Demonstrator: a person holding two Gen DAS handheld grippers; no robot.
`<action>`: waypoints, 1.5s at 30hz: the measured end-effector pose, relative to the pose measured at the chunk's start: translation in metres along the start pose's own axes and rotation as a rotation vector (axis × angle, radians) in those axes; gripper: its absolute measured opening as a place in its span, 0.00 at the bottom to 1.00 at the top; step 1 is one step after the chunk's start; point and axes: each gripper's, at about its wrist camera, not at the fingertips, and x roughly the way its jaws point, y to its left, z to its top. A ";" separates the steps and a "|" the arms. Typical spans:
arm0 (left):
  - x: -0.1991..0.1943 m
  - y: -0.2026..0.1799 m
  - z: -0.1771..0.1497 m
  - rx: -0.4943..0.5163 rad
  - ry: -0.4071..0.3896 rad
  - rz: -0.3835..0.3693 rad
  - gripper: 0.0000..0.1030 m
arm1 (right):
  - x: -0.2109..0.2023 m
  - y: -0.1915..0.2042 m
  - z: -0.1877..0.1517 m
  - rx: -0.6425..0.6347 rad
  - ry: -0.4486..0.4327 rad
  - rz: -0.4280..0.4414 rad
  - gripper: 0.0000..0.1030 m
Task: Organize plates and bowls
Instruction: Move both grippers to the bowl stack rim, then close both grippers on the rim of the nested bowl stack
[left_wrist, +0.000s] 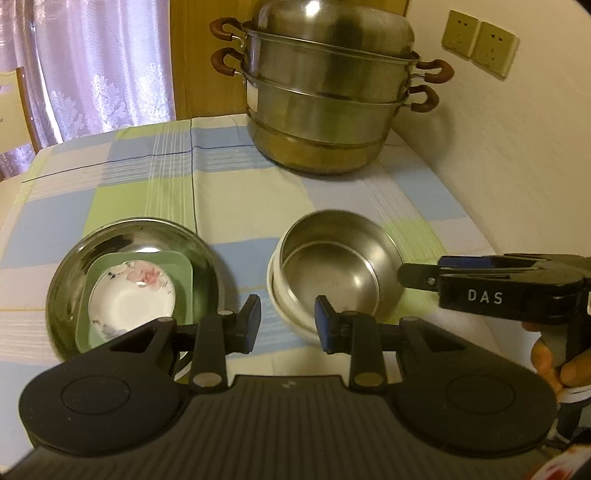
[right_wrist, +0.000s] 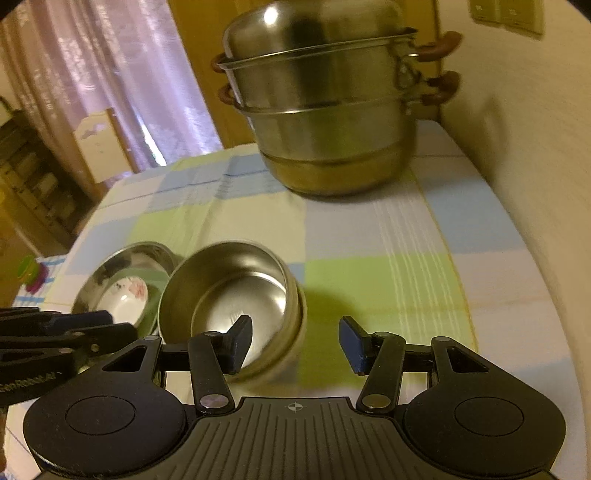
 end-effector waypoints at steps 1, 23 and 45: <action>0.004 -0.001 0.002 -0.008 -0.001 0.006 0.28 | 0.003 -0.002 0.002 -0.007 -0.003 0.016 0.51; 0.045 -0.008 0.009 -0.068 0.035 0.073 0.13 | 0.042 -0.027 0.026 0.112 0.071 0.129 0.10; 0.057 0.004 0.023 -0.116 0.100 0.048 0.13 | 0.043 -0.022 0.057 0.214 0.269 0.047 0.11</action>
